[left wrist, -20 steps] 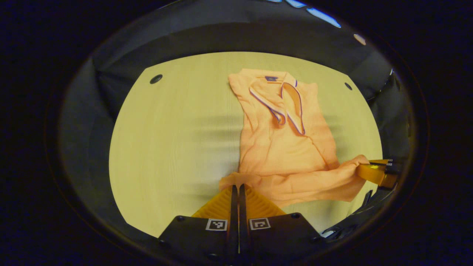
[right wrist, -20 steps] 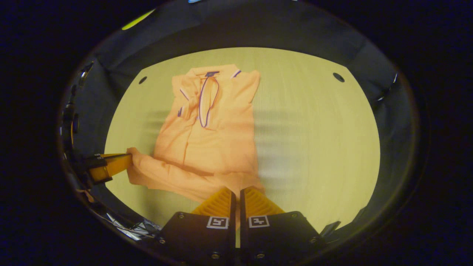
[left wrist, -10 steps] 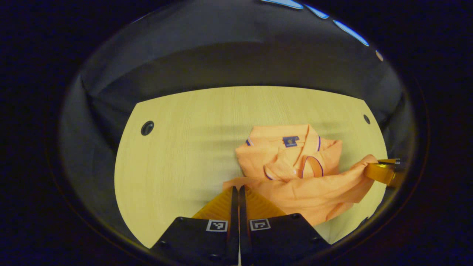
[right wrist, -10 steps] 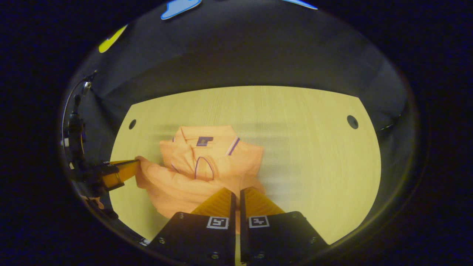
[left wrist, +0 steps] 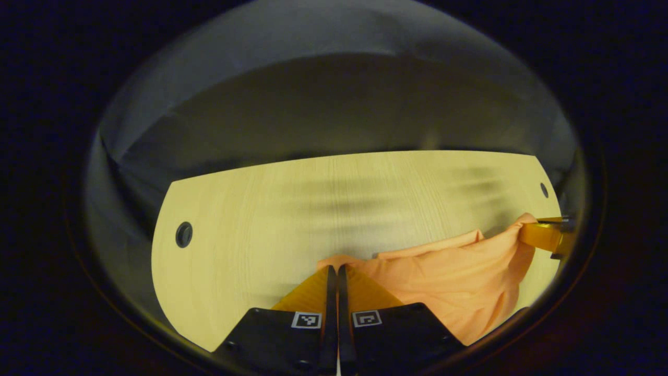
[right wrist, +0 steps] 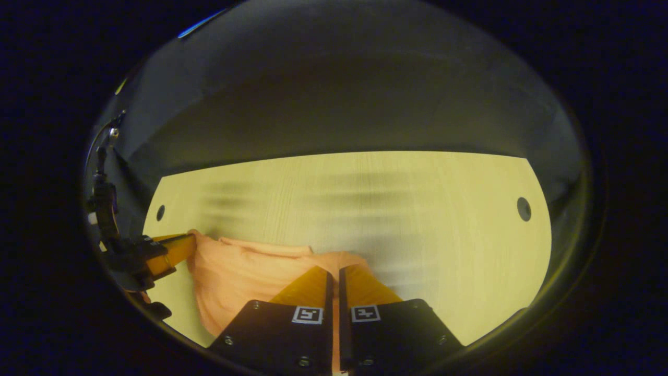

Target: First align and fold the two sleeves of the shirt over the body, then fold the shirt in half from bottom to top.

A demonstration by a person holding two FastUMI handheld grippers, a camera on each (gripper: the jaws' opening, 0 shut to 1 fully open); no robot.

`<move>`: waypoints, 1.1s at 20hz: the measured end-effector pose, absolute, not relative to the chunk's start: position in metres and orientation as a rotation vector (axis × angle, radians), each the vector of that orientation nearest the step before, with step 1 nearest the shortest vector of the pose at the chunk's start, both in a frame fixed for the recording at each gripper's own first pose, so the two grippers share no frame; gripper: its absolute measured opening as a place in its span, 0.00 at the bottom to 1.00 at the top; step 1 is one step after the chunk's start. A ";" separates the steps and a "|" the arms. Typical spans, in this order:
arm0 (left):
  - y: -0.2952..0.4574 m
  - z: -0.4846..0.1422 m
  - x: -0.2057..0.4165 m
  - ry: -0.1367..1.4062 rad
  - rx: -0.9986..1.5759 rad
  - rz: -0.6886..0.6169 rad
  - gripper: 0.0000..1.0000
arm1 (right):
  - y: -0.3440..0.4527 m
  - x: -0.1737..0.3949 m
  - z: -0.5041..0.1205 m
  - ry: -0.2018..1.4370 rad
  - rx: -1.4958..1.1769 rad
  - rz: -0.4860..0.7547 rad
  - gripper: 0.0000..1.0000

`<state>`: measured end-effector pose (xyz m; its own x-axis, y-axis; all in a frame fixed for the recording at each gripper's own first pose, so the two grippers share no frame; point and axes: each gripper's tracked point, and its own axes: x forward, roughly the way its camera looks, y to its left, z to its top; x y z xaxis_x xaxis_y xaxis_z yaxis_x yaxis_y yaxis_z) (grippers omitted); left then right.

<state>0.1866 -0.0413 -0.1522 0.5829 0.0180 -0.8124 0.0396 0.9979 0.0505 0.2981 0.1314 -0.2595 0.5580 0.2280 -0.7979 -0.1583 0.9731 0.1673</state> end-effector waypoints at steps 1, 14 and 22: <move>-0.048 -0.154 0.188 0.941 0.063 -0.008 0.07 | 0.134 0.312 -0.274 0.953 0.073 0.227 0.06; -0.045 -0.166 0.194 0.935 -0.008 0.002 0.16 | 0.139 0.315 -0.289 0.966 0.073 0.218 0.06; -0.044 -0.130 0.187 0.880 -0.023 0.014 0.73 | 0.138 0.306 -0.265 0.920 0.104 0.220 0.87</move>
<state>0.1874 -0.0439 -0.1302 0.6371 0.0026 -0.7707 -0.0217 0.9997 -0.0145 0.3058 0.1384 -0.2654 0.5850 0.2329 -0.7769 -0.1439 0.9725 0.1832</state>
